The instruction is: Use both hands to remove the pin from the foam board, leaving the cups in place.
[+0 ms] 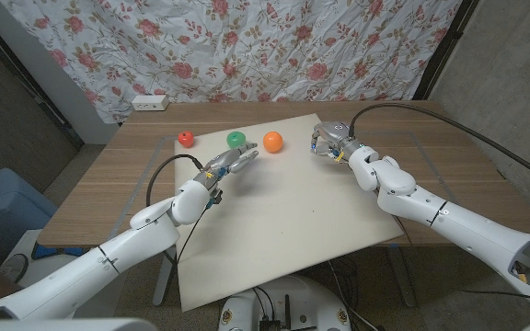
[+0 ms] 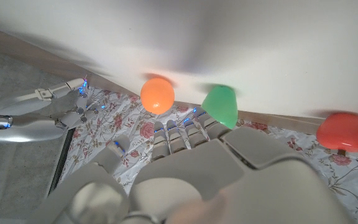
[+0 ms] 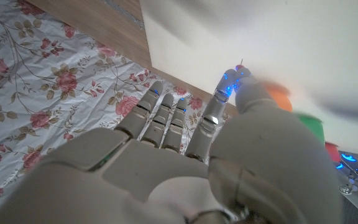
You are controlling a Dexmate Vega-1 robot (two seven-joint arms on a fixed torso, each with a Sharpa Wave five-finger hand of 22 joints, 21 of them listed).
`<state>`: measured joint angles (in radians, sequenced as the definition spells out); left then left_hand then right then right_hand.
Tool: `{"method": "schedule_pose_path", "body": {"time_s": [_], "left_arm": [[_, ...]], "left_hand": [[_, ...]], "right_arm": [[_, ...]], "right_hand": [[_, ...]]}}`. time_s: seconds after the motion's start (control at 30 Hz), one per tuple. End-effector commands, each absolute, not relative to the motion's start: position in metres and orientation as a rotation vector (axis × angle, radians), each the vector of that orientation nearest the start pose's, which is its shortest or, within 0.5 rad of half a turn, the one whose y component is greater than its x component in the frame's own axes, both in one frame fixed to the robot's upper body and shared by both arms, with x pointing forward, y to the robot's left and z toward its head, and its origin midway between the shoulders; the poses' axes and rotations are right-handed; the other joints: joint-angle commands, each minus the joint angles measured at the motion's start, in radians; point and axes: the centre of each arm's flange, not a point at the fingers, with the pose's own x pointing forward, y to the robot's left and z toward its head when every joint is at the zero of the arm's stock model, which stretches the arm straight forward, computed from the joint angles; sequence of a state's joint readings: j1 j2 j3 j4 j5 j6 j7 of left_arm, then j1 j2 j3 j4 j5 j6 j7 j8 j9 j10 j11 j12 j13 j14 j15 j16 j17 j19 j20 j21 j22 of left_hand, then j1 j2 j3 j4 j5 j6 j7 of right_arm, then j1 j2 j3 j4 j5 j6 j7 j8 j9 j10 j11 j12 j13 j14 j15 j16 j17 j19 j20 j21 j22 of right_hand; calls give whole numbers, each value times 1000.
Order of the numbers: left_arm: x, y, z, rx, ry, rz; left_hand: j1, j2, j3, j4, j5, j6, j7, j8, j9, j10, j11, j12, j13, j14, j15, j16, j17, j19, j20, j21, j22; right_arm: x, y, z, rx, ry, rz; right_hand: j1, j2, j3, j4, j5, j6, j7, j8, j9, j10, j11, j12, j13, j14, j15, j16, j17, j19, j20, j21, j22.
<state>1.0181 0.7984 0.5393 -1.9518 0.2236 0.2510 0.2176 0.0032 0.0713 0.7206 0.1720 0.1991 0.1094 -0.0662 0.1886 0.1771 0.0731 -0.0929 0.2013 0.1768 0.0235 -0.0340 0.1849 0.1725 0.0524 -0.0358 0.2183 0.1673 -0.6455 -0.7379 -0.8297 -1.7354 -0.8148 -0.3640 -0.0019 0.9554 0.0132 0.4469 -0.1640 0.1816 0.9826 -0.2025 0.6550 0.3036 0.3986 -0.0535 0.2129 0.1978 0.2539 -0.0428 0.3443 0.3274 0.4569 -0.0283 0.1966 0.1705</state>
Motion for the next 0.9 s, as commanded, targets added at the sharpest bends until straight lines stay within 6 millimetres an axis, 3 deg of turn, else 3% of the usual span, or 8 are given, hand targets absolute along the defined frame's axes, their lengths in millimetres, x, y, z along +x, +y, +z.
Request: {"method": "schedule_pose_path", "body": {"time_s": [0.03, 0.9], "left_arm": [[555, 211, -46, 867, -622, -18], [552, 230, -45, 604, -665, 74]], "left_hand": [[4, 95, 3, -2, 0, 11, 3, 2, 0, 12, -3, 0, 0, 5, -45, -1, 0, 9, -55, -2, 3], [0, 89, -2, -3, -1, 8, 8, -3, -1, 8, -4, -5, -1, 1, -42, -5, 1, 10, -55, -9, 3]], "right_arm": [[615, -166, 14, -1749, -615, -134], [626, -153, 9, -1898, -573, -122]], "right_hand": [[3, 12, -1, 0, 4, 22, -18, 9, 5, 10, -6, 3, 2, 6, -35, 7, 6, 1, 5, -1, 1], [-1, 12, -5, 2, 4, 17, -19, 8, 4, 12, -14, 1, 3, 1, -36, 8, 12, -3, 8, -2, 1]]}}
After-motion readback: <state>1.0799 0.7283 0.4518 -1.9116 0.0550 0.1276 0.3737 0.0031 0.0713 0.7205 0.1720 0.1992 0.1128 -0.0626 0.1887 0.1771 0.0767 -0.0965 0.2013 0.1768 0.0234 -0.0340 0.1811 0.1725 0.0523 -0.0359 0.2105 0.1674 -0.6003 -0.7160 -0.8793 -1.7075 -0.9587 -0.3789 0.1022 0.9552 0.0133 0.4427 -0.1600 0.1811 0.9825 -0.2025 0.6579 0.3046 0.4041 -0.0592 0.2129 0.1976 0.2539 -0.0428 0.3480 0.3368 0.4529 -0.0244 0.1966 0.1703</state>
